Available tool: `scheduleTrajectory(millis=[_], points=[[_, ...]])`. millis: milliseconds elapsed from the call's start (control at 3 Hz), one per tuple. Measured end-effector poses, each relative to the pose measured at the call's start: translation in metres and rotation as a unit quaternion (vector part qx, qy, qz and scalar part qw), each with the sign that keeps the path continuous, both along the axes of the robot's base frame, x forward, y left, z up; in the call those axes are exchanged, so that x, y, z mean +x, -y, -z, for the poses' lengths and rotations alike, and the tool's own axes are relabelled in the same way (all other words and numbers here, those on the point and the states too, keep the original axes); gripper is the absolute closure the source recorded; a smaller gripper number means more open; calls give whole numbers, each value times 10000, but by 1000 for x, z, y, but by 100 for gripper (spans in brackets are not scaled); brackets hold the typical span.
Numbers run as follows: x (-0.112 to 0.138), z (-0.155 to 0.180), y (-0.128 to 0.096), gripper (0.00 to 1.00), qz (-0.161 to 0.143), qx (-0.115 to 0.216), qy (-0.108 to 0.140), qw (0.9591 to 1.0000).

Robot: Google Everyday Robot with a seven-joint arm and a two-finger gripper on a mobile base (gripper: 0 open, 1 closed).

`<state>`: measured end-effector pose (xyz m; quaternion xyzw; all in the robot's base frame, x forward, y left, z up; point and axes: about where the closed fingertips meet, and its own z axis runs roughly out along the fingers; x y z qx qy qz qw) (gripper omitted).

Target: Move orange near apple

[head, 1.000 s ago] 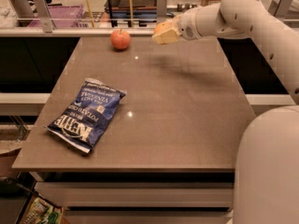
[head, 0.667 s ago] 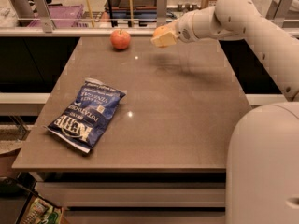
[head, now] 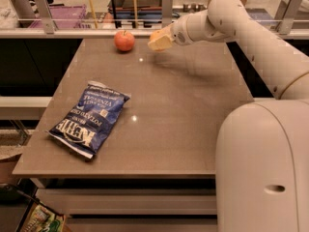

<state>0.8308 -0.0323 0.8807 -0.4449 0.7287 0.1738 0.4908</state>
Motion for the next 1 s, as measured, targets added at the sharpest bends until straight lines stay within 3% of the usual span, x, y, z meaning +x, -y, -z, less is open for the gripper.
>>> scheduleTrajectory(millis=[667, 1000], points=[[13, 12, -20, 100, -68, -64, -97, 9999], [17, 38, -24, 100, -10, -25, -268, 9996]])
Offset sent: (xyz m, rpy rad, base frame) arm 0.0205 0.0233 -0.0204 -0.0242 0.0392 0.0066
